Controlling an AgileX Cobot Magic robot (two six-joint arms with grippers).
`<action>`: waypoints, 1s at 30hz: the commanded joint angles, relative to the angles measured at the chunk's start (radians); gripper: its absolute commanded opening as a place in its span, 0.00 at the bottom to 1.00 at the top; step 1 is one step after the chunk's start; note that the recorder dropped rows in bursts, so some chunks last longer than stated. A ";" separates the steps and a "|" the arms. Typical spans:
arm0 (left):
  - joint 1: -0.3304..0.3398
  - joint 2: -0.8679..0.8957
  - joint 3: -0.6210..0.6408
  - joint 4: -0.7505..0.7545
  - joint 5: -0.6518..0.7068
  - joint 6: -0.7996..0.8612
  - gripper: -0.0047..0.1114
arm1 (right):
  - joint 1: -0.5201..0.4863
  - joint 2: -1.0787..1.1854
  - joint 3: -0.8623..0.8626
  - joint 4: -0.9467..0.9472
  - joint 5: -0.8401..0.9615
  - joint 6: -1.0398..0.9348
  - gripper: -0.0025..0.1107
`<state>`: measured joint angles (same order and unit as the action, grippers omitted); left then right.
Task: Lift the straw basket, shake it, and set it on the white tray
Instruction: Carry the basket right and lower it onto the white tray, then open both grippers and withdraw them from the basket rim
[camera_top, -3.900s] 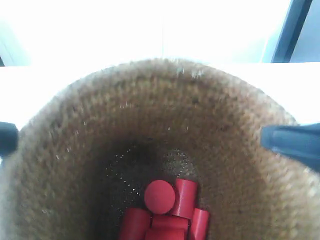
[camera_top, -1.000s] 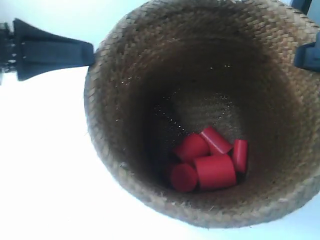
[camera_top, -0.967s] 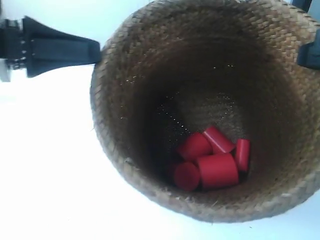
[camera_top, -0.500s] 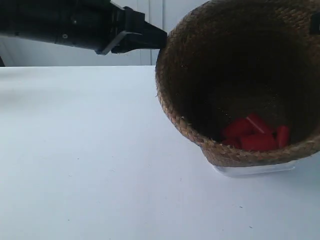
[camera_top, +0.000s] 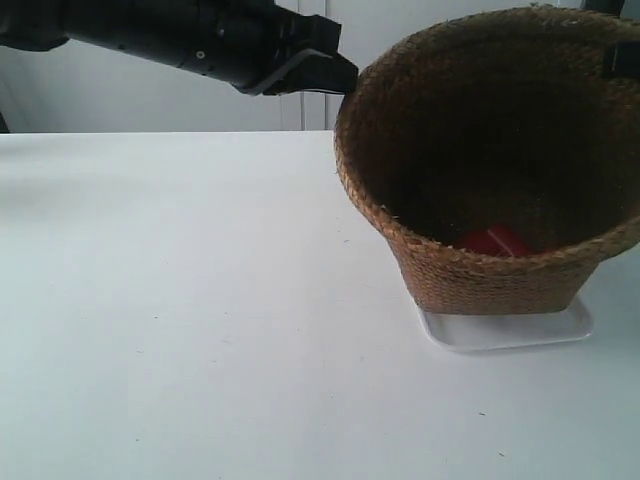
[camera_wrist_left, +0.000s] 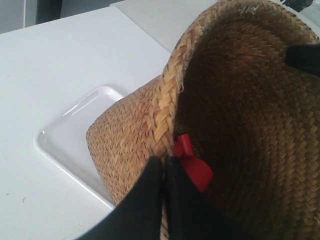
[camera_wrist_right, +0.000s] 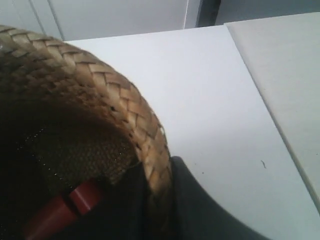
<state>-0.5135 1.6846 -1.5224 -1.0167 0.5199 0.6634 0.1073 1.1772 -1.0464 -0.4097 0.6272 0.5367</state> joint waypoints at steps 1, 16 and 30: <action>0.001 0.042 -0.059 0.009 0.028 -0.018 0.04 | -0.087 0.053 -0.011 -0.047 -0.009 0.007 0.02; 0.001 0.072 -0.066 0.053 -0.035 -0.034 0.11 | -0.108 0.151 -0.011 -0.013 -0.069 -0.034 0.03; 0.001 0.072 -0.066 0.032 -0.046 -0.035 0.55 | -0.107 0.151 -0.011 0.000 -0.080 -0.036 0.58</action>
<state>-0.5130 1.7658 -1.5809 -0.9715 0.4629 0.6296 0.0044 1.3318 -1.0529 -0.4261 0.5629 0.5044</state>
